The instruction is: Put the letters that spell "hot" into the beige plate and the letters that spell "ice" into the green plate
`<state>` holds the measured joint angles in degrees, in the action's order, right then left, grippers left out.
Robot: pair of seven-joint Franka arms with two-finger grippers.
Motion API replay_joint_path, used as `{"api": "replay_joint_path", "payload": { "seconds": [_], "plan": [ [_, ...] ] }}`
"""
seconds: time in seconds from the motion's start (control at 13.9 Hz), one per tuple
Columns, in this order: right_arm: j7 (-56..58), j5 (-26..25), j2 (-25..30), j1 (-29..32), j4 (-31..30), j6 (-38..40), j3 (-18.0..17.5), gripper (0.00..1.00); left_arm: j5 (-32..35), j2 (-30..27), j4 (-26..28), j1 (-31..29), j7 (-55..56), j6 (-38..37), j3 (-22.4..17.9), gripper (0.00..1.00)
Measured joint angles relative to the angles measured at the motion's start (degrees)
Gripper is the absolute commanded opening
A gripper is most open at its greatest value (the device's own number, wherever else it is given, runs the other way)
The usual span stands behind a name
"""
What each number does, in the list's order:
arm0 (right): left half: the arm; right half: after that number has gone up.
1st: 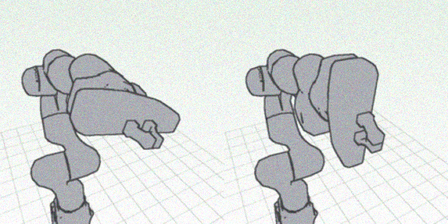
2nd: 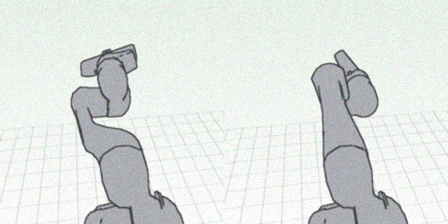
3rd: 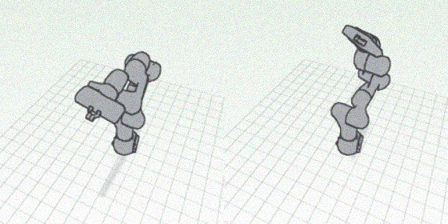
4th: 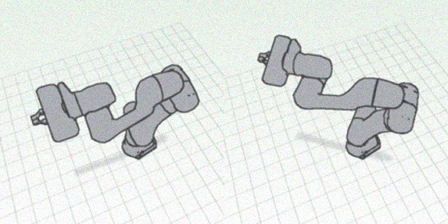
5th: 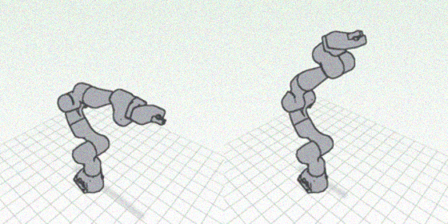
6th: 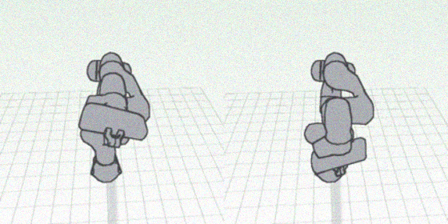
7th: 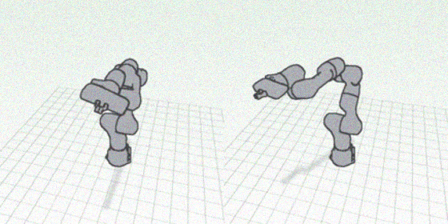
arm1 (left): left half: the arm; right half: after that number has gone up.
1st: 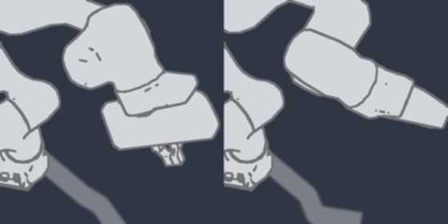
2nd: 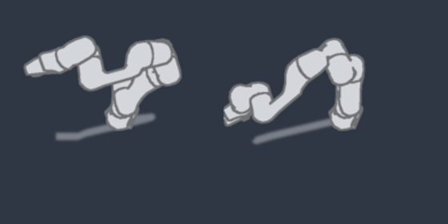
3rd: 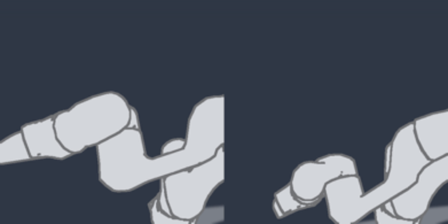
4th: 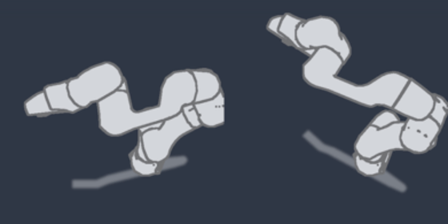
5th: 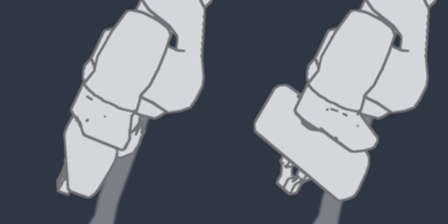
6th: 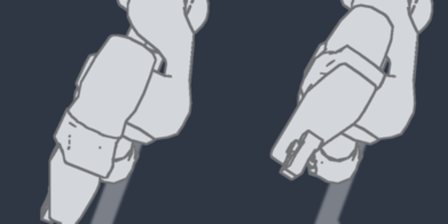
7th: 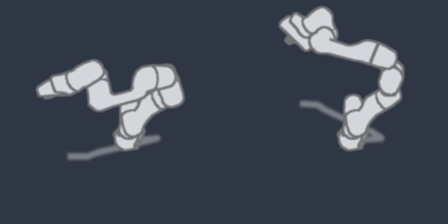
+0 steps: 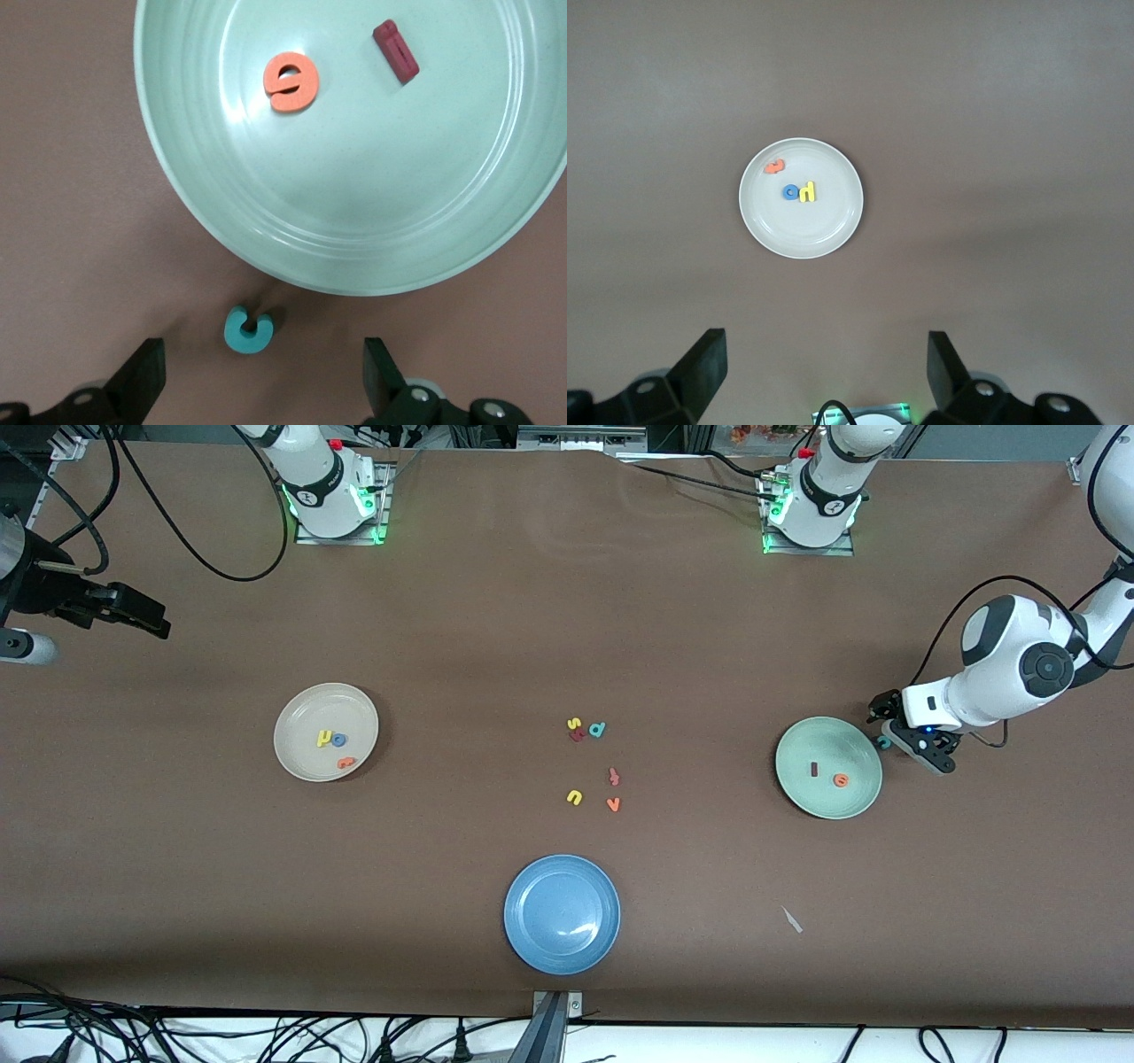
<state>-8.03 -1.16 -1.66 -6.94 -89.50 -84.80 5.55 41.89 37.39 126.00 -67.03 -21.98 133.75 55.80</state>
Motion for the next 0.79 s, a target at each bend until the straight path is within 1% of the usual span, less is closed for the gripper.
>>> {"api": "replay_joint_path", "payload": {
  "seconds": [0.14,0.22,0.29,0.36,0.79],
  "plan": [
    [0.0,0.0,0.0,0.01,0.0,0.0,0.0,1.0,1.65,1.03,-0.06,0.04,-0.02,0.39,-1.24,0.82],
    [0.0,0.0,0.0,0.01,0.0,0.0,0.01,1.0,2.29,1.62,-0.15,0.03,-0.02,0.65,-1.7,0.64],
    [0.0,0.0,0.0,0.01,0.0,0.0,0.01,1.0,2.5,2.06,-0.22,0.01,-0.04,0.83,-1.95,0.5],
    [0.0,0.0,0.0,0.01,0.0,0.0,0.01,1.0,2.55,2.36,-0.31,-0.01,-0.07,0.93,-1.99,0.45],
    [0.0,0.0,0.0,0.01,0.0,0.0,0.01,1.0,2.56,2.88,-1.21,0.61,-0.21,1.29,-1.96,0.48]
  ]
}}
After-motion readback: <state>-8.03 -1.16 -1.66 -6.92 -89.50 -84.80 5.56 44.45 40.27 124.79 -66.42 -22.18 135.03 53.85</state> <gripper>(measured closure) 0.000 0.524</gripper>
